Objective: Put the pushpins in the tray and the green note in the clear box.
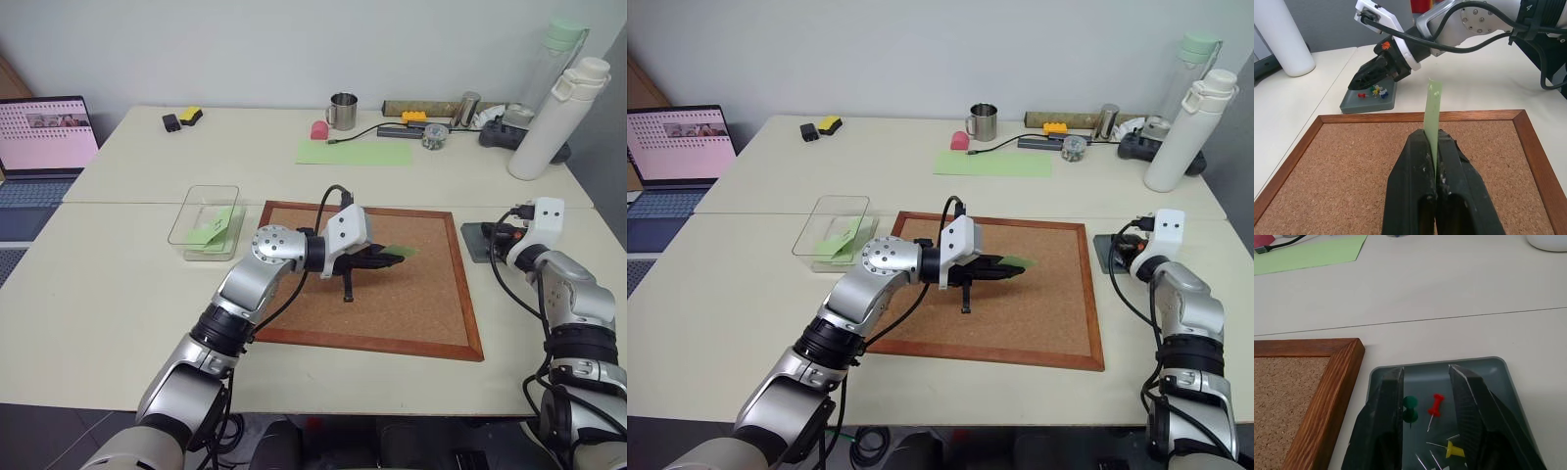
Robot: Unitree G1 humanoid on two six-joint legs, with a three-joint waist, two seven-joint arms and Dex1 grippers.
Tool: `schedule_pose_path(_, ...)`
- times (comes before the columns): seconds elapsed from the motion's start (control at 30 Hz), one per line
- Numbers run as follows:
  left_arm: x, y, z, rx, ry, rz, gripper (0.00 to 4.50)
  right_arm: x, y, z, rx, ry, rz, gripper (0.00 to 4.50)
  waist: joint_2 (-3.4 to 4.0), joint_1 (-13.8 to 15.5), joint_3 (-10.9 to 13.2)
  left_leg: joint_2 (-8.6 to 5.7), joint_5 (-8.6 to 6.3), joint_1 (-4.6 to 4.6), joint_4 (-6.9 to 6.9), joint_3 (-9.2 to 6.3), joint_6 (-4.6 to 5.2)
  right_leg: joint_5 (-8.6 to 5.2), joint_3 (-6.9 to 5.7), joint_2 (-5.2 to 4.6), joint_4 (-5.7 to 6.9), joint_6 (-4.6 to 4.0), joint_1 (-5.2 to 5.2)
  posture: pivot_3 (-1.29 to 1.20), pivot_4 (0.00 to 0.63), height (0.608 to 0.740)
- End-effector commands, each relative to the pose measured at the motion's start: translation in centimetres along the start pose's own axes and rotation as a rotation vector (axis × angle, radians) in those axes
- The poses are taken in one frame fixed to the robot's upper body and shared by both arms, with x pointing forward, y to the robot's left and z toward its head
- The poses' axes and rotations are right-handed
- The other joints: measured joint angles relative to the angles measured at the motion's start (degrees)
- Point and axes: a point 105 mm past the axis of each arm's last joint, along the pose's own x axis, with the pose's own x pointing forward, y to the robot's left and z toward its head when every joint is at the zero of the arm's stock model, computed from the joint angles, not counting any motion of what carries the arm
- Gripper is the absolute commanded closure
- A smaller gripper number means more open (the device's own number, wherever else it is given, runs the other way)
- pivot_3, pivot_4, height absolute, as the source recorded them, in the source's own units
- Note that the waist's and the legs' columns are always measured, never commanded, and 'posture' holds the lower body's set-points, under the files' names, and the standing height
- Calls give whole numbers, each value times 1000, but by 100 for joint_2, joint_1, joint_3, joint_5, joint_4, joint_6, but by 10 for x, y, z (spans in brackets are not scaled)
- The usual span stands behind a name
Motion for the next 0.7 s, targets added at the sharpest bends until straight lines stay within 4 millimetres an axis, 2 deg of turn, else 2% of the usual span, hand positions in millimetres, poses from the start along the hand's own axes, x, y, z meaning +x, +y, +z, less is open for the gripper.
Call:
schedule_pose_path(0.03, -2, 4, 12, 49, -31, 9, 4500, -5, -4, 19, -26, -70, -13, 3010, 0, 1, 0, 0, 0, 0, 0, 0, 0, 0, 0, 0, 0, 0, 0, 0, 150, 740)
schedule_pose_path(0.33, -6, 6, 11, 41, -24, 19, 4500, -6, -3, 17, -65, -66, -10, 3010, 0, 0, 0, 0, 0, 0, 0, 0, 0, 0, 0, 0, 0, 0, 0, 0, 150, 740)
schedule_pose_path(0.43, -11, 13, 13, 16, -38, 58, 4500, -7, 1, 24, -118, -101, 7, 3010, 0, 0, 0, 0, 0, 0, 0, 0, 0, 0, 0, 0, 0, 0, 0, 0, 150, 740)
schedule_pose_path(0.47, -16, 19, 17, -18, -60, 99, 4500, -9, 9, 31, -159, -131, 43, 3010, 1, 0, 0, 0, 0, 0, 0, 0, 0, 0, 0, 0, 0, 0, 0, 0, 150, 740)
schedule_pose_path(0.57, -36, 38, 26, -115, -112, 240, 4500, -21, 51, 48, -283, -207, 260, 3010, 4, -19, 3, 0, 0, 0, 0, -1, 0, 0, 0, 0, 1, 0, -1, 0, 150, 740)
schedule_pose_path(0.63, -63, 61, 27, -179, -134, 426, 4500, -42, 94, 57, -281, -249, 498, 3010, 5, -46, 3, 1, 0, -1, 0, -4, 1, 0, -2, 2, 0, 0, -2, 0, 150, 740)
schedule_pose_path(0.67, -72, 67, 27, -199, -138, 490, 4500, -51, 107, 59, -270, -259, 574, 3010, 5, -59, 4, 2, 0, -1, -1, -8, 1, 0, -5, 2, 0, 0, -2, 0, 150, 740)
schedule_pose_path(0.7, -92, 79, 23, -222, -132, 612, 4500, -63, 122, 61, -267, -262, 668, 3010, 5, -83, 3, 7, -1, -2, -1, -14, 1, 0, -9, 5, 0, 0, -2, 0, 150, 740)
